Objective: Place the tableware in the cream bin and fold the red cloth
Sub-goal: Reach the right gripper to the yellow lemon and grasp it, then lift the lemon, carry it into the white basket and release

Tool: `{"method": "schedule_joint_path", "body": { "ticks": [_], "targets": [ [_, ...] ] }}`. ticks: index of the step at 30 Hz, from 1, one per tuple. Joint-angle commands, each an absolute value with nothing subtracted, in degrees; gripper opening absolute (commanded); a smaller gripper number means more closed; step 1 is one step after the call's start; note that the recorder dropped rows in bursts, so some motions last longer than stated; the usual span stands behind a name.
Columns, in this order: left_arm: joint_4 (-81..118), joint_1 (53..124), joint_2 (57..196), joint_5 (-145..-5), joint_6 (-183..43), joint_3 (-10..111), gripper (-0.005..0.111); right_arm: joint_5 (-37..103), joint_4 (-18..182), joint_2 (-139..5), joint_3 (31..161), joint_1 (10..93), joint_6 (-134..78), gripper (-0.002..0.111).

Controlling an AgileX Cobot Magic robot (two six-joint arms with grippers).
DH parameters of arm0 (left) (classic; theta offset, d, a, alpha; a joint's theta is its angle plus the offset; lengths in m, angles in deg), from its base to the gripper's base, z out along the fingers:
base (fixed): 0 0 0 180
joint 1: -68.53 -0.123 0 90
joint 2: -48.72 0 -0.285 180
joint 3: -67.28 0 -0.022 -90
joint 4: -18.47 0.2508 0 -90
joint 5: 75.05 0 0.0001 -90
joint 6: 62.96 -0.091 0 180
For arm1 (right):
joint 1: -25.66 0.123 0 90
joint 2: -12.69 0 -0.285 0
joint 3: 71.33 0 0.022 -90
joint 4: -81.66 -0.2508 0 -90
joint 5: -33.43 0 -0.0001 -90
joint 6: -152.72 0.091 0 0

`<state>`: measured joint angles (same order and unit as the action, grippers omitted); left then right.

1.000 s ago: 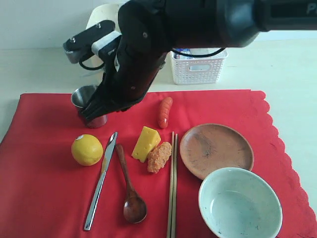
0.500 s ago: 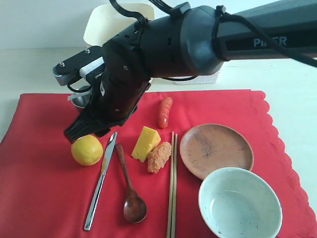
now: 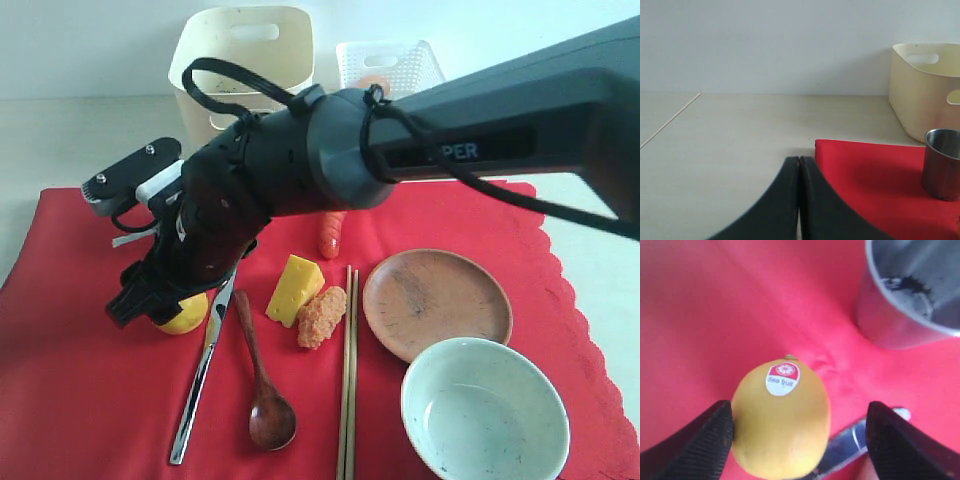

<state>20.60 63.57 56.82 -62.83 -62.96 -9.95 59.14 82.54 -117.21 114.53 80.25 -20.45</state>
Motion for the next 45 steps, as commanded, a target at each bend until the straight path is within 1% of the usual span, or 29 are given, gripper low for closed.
{"method": "schedule_joint_path", "body": {
  "ticks": [1,10,12,13,14,15,16,17,21,22,34,41,45],
  "targets": [
    [20.2,63.5,56.5,-63.0,-63.0,-9.9,0.000,56.1,82.6,-119.3,114.7,80.3,-20.9,0.071],
    [20.2,63.5,56.5,-63.0,-63.0,-9.9,0.000,54.5,82.0,-121.3,114.7,80.3,-20.9,0.070],
    [20.2,63.5,56.5,-63.0,-63.0,-9.9,0.000,54.5,81.7,-121.3,114.7,80.3,-21.8,0.065],
    [20.2,63.5,56.5,-63.0,-63.0,-9.9,0.000,54.5,81.7,-121.3,114.7,80.3,-21.8,0.056],
    [20.2,63.5,56.5,-63.0,-63.0,-9.9,0.000,54.5,81.7,-121.3,114.7,80.3,-21.8,0.050],
    [20.2,63.5,56.5,-63.0,-63.0,-9.9,0.000,54.4,81.7,-121.3,114.7,80.3,-21.8,0.039],
    [20.2,63.5,56.5,-63.0,-63.0,-9.9,0.000,54.4,81.7,-121.3,114.7,80.3,-21.8,0.035],
    [20.2,63.5,56.5,-63.0,-63.0,-9.9,0.000,54.4,81.7,-121.3,114.7,80.3,-21.8,0.025],
    [20.2,63.5,56.5,-63.0,-63.0,-9.9,0.000,54.4,78.7,-120.6,114.7,80.3,-21.7,0.003],
    [20.2,63.5,56.5,-63.0,-63.0,-9.9,0.000,54.7,78.6,-120.2,114.7,80.3,-21.7,0.000],
    [20.2,63.5,56.5,-63.0,-63.0,-9.9,0.000,62.5,79.0,-110.1,114.7,80.3,-27.3,0.000],
    [20.2,63.5,56.5,-63.0,-63.0,-9.9,0.000,64.5,83.7,-103.0,114.7,80.2,-28.3,0.000],
    [20.2,63.5,56.5,-63.0,-63.0,-9.9,0.000,65.2,85.9,-99.7,114.7,78.3,-28.3,0.000]
  ]
}}
